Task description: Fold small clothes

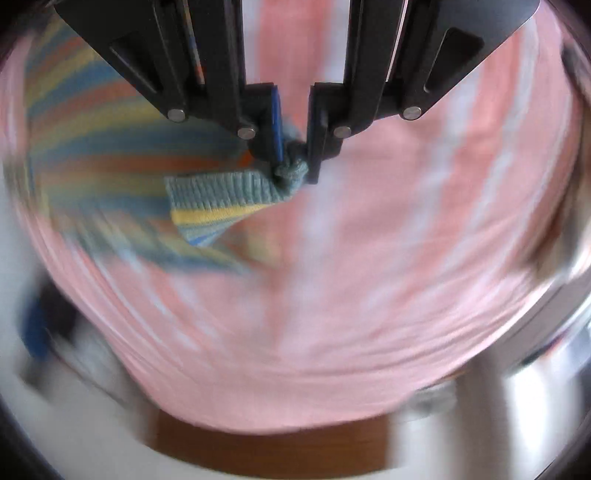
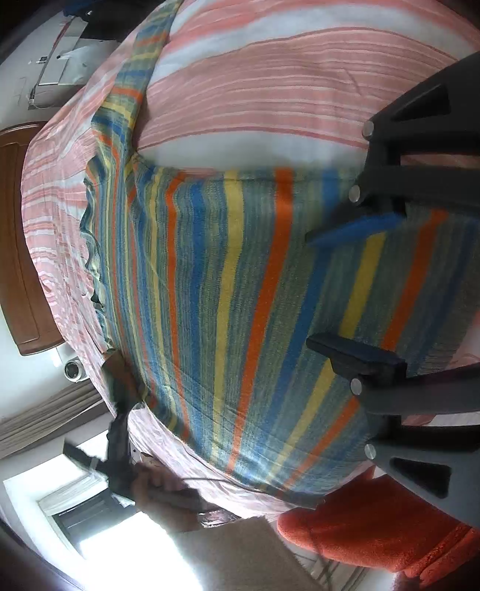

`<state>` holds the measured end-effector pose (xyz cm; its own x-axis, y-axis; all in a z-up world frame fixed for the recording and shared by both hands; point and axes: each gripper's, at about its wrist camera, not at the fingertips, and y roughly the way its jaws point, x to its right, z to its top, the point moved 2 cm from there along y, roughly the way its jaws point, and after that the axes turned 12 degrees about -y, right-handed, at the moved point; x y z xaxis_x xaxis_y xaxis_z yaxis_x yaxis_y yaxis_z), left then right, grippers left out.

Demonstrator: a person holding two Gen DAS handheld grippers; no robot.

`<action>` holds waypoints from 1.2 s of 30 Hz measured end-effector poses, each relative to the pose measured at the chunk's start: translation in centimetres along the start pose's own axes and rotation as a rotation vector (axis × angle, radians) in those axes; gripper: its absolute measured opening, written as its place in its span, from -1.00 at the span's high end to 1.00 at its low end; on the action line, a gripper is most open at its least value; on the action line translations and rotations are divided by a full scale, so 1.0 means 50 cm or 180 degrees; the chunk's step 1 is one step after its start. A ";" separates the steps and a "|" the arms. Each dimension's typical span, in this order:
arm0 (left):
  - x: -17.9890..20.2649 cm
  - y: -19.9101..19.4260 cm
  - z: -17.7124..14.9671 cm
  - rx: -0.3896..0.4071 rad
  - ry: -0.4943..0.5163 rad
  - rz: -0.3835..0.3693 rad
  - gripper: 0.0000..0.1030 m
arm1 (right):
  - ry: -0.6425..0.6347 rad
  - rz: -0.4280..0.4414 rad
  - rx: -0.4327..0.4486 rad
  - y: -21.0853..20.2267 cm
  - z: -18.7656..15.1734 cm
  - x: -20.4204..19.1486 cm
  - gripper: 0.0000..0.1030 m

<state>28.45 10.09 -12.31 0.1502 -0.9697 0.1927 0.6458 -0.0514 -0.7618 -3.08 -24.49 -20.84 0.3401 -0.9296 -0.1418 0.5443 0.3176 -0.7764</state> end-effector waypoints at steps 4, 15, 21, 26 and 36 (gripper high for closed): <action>-0.147 0.023 0.027 0.0058 -0.0561 0.0572 0.85 | -0.0051 -0.0039 -0.0004 0.005 0.001 -0.010 -0.11; -0.282 0.068 -0.023 -0.0058 -0.1224 0.0763 0.87 | -0.0116 -0.0139 -0.0040 0.012 0.002 -0.018 -0.15; -0.307 0.061 -0.057 -0.0174 -0.1218 0.0594 0.68 | -0.0156 -0.0186 -0.0044 0.015 0.002 -0.024 -0.17; -0.316 -0.025 -0.100 -0.0164 -0.1224 0.0419 0.01 | -0.0109 -0.0143 -0.0026 0.011 0.003 -0.023 -0.20; -0.161 -0.175 -0.347 -0.0774 -0.0460 -0.0660 -0.32 | 0.0007 -0.0139 0.0013 -0.032 0.033 -0.016 -0.28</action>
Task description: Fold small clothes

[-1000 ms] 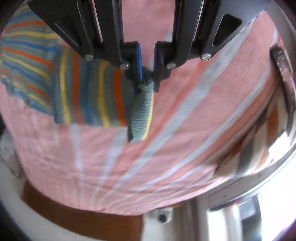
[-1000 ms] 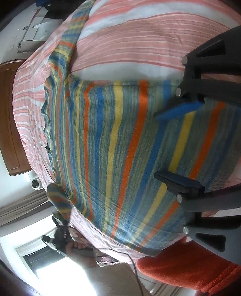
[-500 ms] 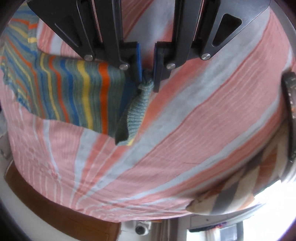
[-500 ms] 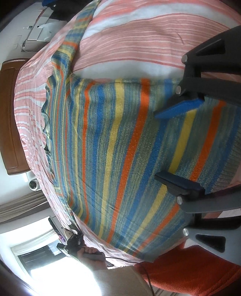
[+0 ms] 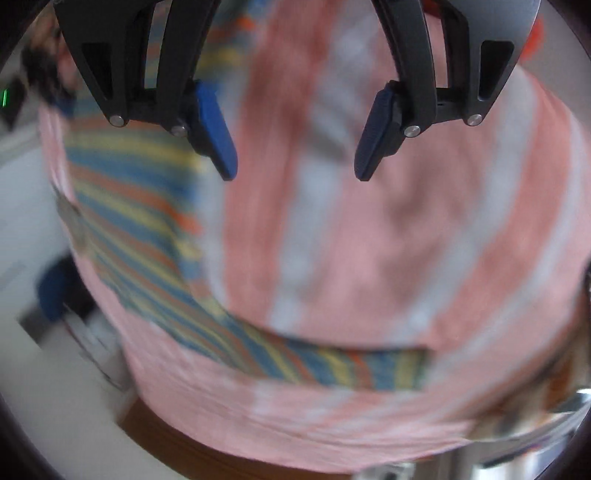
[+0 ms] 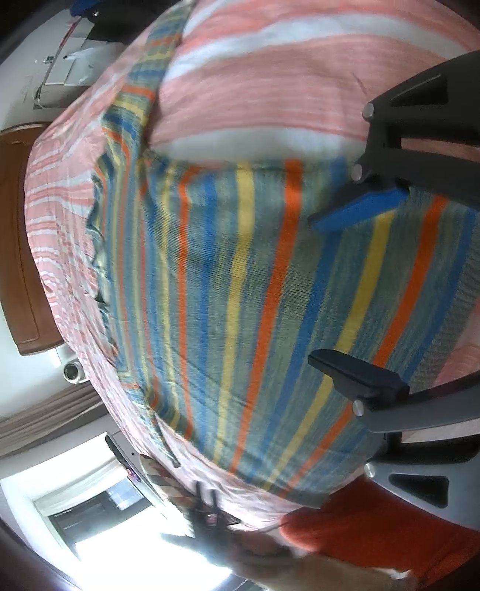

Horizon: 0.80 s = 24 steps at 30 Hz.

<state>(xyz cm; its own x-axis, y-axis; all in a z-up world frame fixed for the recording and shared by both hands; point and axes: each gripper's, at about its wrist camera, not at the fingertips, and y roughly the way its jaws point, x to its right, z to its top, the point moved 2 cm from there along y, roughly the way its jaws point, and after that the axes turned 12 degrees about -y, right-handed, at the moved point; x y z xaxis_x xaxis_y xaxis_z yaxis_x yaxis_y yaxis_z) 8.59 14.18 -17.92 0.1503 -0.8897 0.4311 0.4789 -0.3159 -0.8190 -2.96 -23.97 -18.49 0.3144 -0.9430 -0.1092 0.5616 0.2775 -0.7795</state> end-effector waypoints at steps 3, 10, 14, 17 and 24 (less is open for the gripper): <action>0.044 0.027 -0.024 -0.0202 0.0238 -0.0310 -0.35 | 0.0016 -0.0057 0.0062 -0.024 0.015 -0.004 -0.28; 0.102 0.114 0.097 -0.0615 0.0146 -0.1175 -0.42 | -0.0019 -0.0002 0.0020 0.001 0.010 -0.026 -0.28; 0.114 0.152 0.135 -0.0844 -0.0001 -0.1340 -0.42 | -0.0012 -0.0044 -0.0105 0.034 -0.002 -0.027 -0.28; 0.131 0.178 0.150 -0.1053 -0.0068 -0.1636 -0.42 | -0.0027 -0.0061 -0.0109 0.037 -0.009 -0.022 -0.28; 0.171 0.237 0.133 -0.1378 -0.0196 -0.1996 -0.79 | -0.0056 -0.0104 -0.0096 0.047 -0.008 -0.022 -0.28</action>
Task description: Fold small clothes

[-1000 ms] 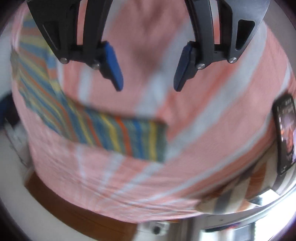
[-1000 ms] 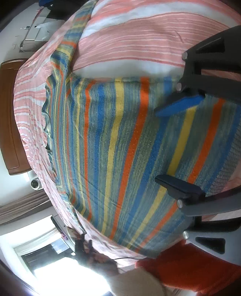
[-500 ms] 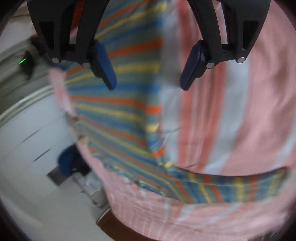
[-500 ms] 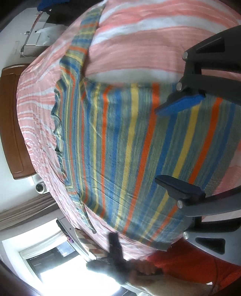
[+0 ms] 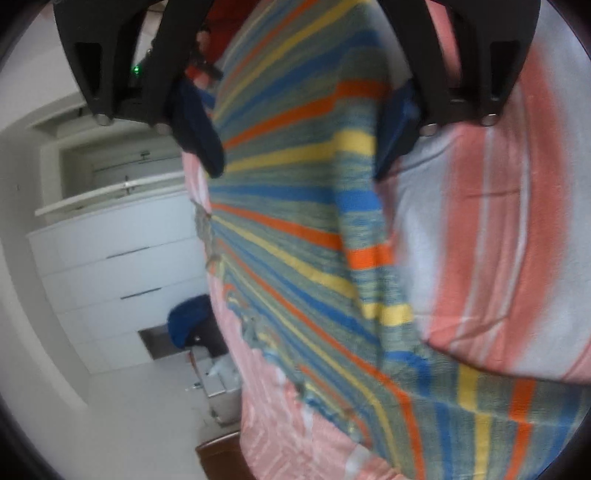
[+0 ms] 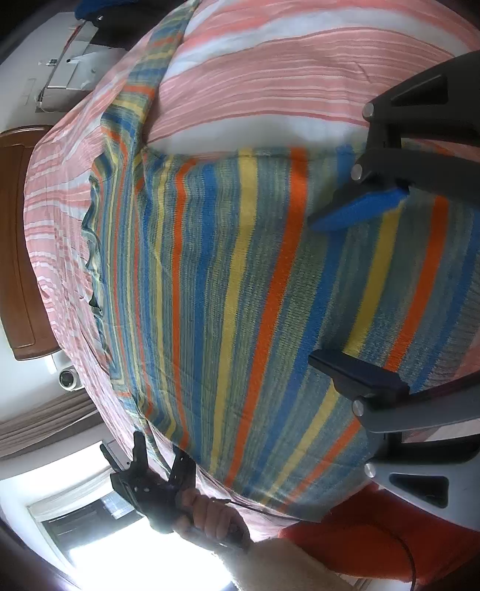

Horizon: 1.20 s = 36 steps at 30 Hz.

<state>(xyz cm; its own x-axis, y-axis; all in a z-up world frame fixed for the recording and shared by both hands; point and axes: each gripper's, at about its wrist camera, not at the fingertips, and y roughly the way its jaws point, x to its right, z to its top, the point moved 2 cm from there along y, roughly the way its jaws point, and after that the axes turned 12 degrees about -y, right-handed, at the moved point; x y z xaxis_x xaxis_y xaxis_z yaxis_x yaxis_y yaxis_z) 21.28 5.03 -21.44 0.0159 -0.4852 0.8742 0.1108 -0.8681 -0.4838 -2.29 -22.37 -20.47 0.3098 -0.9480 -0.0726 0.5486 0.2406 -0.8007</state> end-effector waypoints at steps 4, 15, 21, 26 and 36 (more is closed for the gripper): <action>0.021 0.000 -0.019 -0.0075 0.0136 -0.0201 -0.87 | -0.0005 0.0003 0.0019 0.003 -0.002 0.001 -0.29; -0.029 -0.099 -0.069 0.0726 -0.0170 0.0576 0.95 | -0.0095 -0.0075 0.0023 0.011 -0.003 -0.004 -0.31; -0.009 -0.142 -0.118 0.1216 0.0160 0.1826 1.00 | -0.0137 -0.0129 -0.0007 0.018 -0.002 -0.005 -0.32; -0.009 -0.203 -0.206 0.1095 0.0110 0.1328 0.16 | -0.0068 -0.0054 0.0004 0.005 0.000 0.003 -0.31; -0.016 -0.102 -0.389 0.0411 0.0636 0.2047 -0.17 | 0.0498 0.0140 -0.0241 -0.111 -0.092 0.089 -0.32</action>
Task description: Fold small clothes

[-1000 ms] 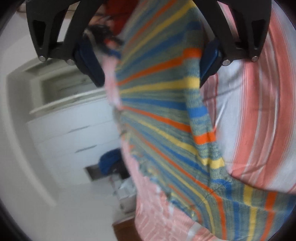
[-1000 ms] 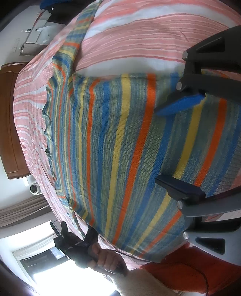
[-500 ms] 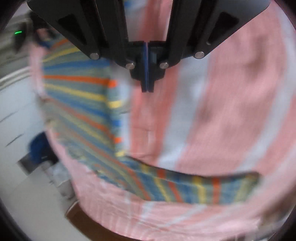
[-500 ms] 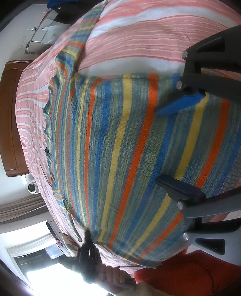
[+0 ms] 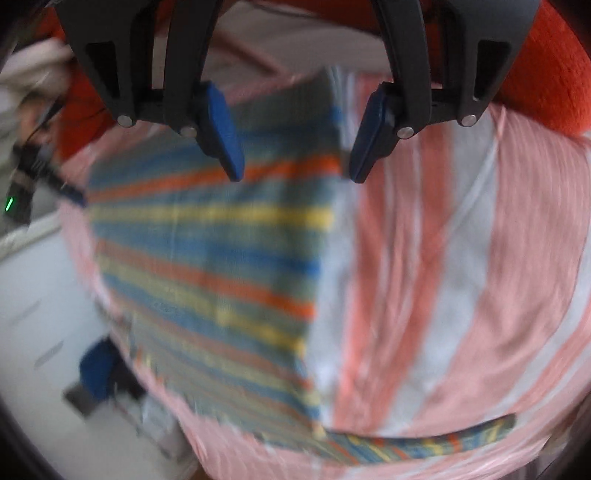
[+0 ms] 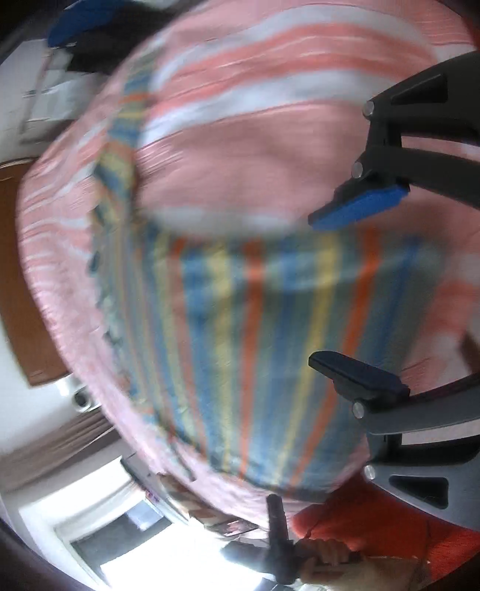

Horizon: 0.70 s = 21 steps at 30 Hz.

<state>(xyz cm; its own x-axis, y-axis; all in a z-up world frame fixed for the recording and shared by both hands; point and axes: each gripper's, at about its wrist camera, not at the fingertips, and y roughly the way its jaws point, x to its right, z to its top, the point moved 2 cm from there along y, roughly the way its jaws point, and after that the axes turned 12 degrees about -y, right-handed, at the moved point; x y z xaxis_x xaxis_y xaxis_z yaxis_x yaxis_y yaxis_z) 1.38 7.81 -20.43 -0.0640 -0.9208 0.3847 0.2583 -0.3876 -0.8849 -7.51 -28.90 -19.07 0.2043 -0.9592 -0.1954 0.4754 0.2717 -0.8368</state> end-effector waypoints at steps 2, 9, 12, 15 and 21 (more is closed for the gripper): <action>0.016 0.005 -0.013 0.0030 0.0158 0.0232 0.04 | 0.0052 0.0069 -0.0142 0.018 -0.020 0.009 -0.31; -0.004 -0.028 -0.029 -0.0065 -0.0026 0.0183 0.99 | -0.0111 0.0253 -0.0566 0.035 -0.023 -0.012 0.91; -0.003 -0.043 -0.053 -0.0108 0.0065 0.0242 0.99 | -0.0126 0.0228 -0.0634 -0.012 -0.028 -0.014 0.92; 0.000 -0.005 -0.051 -0.0133 0.0113 0.0449 0.99 | -0.0040 0.0162 -0.0749 0.016 -0.041 -0.003 0.92; 0.011 0.014 -0.044 -0.0085 0.0157 0.0587 0.83 | 0.0008 0.0048 -0.0791 0.076 -0.040 0.003 0.90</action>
<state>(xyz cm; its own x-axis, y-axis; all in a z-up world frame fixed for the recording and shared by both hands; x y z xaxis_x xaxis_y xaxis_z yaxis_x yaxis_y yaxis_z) -0.59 6.93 -21.40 -0.0653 -0.9771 0.2026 0.2445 -0.2125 -0.9461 -7.42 -28.15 -23.29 0.2074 -0.9555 -0.2098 0.2470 0.2587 -0.9338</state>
